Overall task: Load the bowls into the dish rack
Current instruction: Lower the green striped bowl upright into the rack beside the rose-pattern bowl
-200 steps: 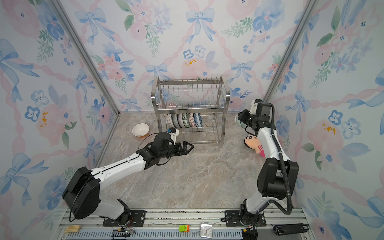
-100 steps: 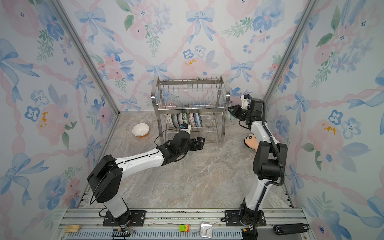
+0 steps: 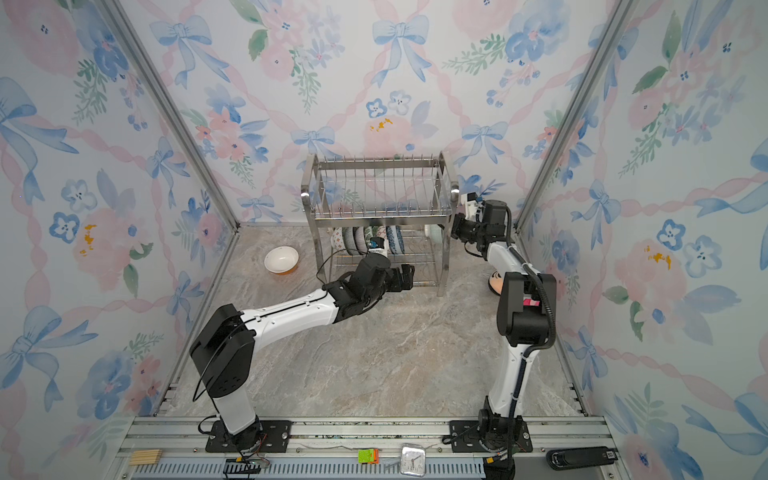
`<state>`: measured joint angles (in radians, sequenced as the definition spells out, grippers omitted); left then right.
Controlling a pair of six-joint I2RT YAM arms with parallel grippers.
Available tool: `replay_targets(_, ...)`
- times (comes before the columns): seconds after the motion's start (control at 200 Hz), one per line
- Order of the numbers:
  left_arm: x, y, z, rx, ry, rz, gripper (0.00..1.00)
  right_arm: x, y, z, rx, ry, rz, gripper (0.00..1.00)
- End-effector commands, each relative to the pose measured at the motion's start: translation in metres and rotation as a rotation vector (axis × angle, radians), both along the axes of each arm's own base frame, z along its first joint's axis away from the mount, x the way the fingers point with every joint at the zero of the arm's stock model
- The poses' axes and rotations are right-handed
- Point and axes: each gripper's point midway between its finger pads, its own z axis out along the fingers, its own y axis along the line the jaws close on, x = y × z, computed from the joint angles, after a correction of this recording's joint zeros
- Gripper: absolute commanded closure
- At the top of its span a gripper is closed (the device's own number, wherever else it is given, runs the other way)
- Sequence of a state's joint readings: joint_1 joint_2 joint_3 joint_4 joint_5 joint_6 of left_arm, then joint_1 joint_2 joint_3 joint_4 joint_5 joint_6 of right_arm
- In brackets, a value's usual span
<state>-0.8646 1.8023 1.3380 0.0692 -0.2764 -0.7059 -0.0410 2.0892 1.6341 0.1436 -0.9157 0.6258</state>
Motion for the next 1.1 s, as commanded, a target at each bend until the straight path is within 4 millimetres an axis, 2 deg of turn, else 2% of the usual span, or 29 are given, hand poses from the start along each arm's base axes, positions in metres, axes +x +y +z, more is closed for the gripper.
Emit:
replay_targets(0.0,-0.002,0.001,-0.013,0.073,0.01,-0.008,0.02,-0.002,0.031,0.027,0.045,-0.089,0.12,1.0)
replay_targets(0.325,-0.001,0.005,-0.012,0.107,0.0,0.001,0.02,0.004,0.05,0.018,0.088,-0.08,0.158,1.0)
replay_targets(0.63,-0.003,0.008,-0.012,0.118,0.003,0.003,0.02,-0.007,0.062,0.013,0.093,-0.071,0.154,1.0)
replay_targets(1.095,-0.01,0.019,-0.014,0.122,0.016,0.018,0.02,-0.035,0.076,0.023,0.08,-0.083,0.16,1.0)
